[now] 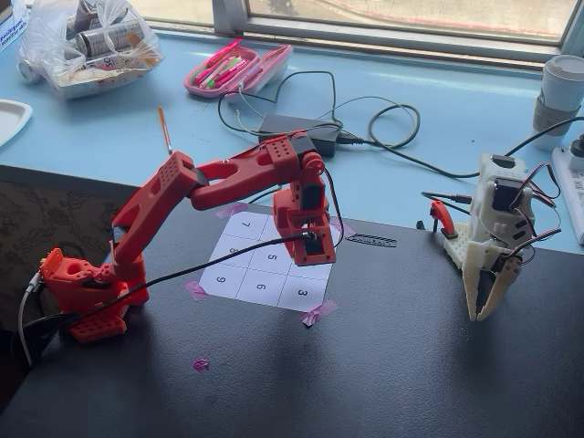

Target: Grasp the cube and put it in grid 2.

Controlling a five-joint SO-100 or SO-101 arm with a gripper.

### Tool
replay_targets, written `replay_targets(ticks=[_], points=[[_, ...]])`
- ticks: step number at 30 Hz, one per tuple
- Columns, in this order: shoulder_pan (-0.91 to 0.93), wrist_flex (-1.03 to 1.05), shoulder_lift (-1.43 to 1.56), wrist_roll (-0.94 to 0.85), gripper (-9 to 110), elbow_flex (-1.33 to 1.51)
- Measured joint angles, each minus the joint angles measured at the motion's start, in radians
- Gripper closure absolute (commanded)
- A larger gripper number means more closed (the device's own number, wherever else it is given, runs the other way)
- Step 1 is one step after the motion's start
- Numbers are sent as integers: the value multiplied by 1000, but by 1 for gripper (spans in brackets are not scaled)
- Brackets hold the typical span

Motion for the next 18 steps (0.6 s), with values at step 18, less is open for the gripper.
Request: replay_targets(ticks=[18], points=[[-43,-83,-106,0,101,2]])
